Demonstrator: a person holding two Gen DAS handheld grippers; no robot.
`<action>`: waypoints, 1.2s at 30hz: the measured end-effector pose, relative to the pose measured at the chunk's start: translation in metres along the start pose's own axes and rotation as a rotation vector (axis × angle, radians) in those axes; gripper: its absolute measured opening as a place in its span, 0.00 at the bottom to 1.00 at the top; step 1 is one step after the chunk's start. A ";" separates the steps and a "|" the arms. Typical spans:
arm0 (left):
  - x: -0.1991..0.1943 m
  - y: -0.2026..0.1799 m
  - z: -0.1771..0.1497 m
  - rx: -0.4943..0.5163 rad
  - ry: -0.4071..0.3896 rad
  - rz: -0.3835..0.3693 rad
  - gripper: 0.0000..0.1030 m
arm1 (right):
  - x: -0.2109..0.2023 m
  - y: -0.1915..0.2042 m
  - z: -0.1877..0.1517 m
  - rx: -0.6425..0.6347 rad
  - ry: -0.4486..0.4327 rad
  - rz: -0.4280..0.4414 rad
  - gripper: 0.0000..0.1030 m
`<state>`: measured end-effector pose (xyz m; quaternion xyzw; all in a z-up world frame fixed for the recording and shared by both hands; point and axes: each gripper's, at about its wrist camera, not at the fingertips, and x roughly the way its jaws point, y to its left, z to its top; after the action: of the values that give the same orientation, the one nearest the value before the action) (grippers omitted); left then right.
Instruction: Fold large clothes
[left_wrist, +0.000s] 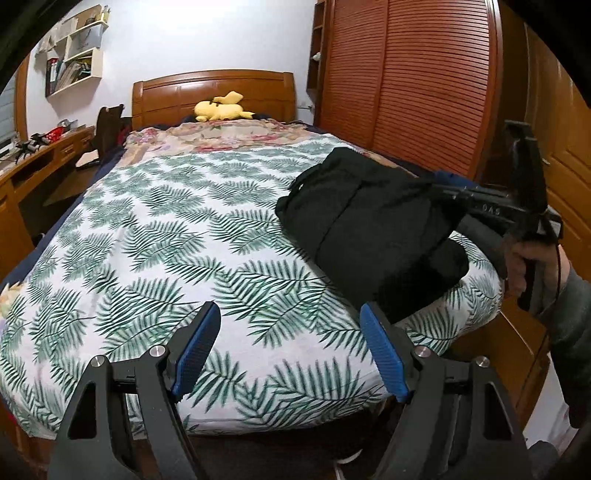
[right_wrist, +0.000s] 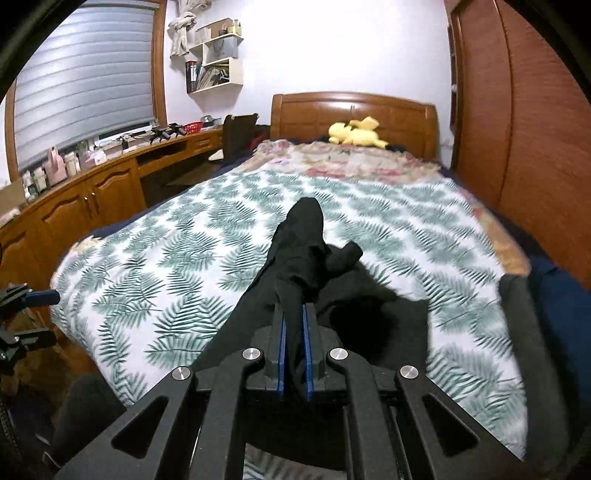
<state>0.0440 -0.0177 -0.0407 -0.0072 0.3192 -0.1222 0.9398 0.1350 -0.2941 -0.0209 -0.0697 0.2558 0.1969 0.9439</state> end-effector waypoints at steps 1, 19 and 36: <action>0.003 -0.004 0.002 0.005 0.001 -0.007 0.76 | -0.006 -0.005 -0.002 -0.008 -0.005 -0.015 0.07; 0.024 -0.024 0.007 0.045 0.001 -0.102 0.76 | -0.021 -0.049 -0.070 0.118 0.179 -0.265 0.37; 0.034 0.003 0.009 0.022 -0.017 -0.093 0.76 | 0.017 -0.030 -0.082 0.126 0.245 -0.185 0.47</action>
<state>0.0760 -0.0235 -0.0543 -0.0127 0.3092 -0.1691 0.9357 0.1238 -0.3348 -0.0992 -0.0571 0.3734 0.0827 0.9222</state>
